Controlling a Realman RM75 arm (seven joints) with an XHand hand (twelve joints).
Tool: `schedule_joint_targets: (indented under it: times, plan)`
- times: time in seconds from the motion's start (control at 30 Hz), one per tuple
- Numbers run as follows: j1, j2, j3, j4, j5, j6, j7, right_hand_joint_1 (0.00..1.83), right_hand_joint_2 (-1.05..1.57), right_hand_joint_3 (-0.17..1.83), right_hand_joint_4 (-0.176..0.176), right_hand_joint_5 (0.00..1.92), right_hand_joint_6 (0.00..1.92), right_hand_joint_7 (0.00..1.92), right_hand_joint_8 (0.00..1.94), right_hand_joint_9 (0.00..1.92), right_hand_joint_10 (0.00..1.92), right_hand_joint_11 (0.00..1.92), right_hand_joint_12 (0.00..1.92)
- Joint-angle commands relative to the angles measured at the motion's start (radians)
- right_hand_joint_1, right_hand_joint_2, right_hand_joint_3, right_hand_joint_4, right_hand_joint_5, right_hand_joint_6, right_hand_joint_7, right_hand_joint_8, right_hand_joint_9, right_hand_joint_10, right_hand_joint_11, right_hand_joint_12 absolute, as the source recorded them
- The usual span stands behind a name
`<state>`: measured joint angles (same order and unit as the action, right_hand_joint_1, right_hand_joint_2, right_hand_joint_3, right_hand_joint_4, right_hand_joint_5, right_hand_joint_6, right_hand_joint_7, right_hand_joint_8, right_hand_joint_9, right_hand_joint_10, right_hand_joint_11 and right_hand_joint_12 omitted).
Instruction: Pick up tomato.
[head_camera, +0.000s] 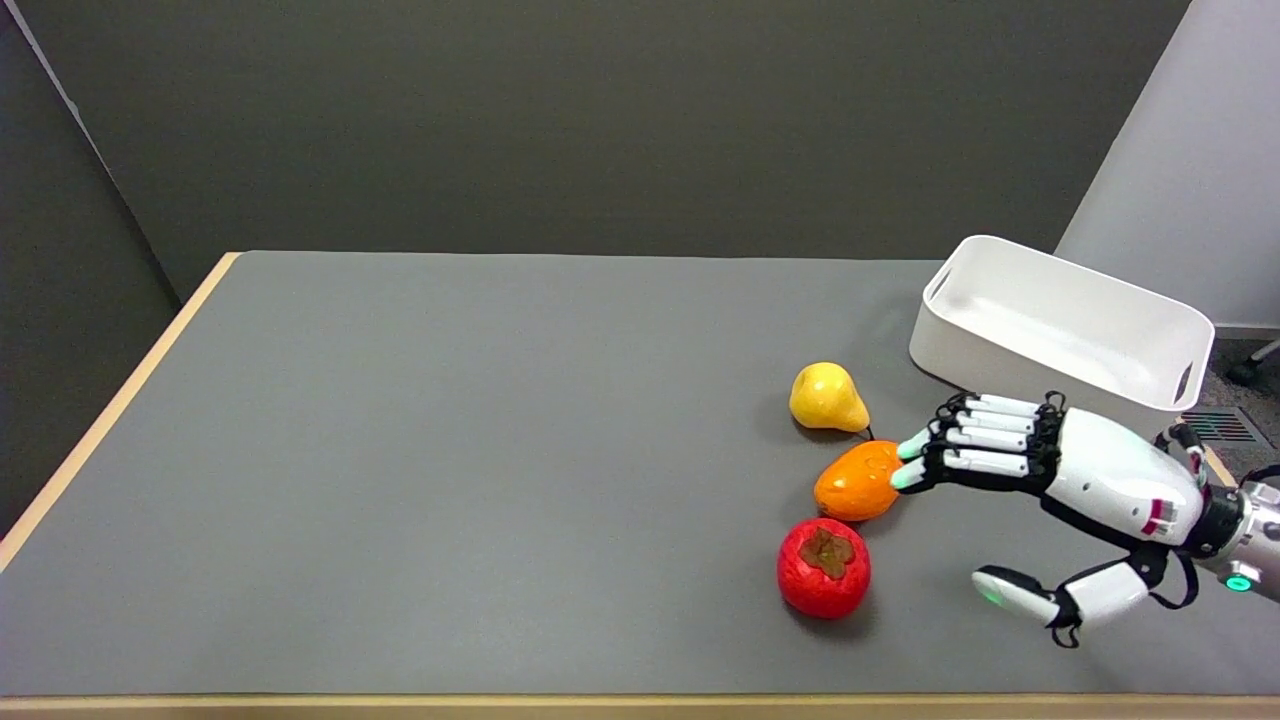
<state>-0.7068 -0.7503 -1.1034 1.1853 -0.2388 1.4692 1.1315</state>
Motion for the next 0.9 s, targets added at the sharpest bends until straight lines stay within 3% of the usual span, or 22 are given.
schedule_joint_targets:
  times: [0.03, 0.37, 0.9]
  plan:
    - [0.102, -0.015, -0.138, 0.074, -0.099, -0.059, -0.127, 0.59, 0.70, 0.96, 0.157, 0.35, 0.74, 0.44, 0.48, 0.38, 0.80, 0.31, 1.39]
    - [0.141, -0.018, -0.175, 0.135, -0.139, -0.099, -0.127, 0.62, 0.67, 1.00, 0.151, 0.32, 0.68, 0.41, 0.48, 0.36, 0.77, 0.29, 1.39]
    - [0.332, -0.016, -0.357, 0.094, -0.204, -0.140, -0.167, 0.64, 0.63, 1.00, 0.145, 0.29, 0.61, 0.38, 0.45, 0.33, 0.74, 0.27, 1.37]
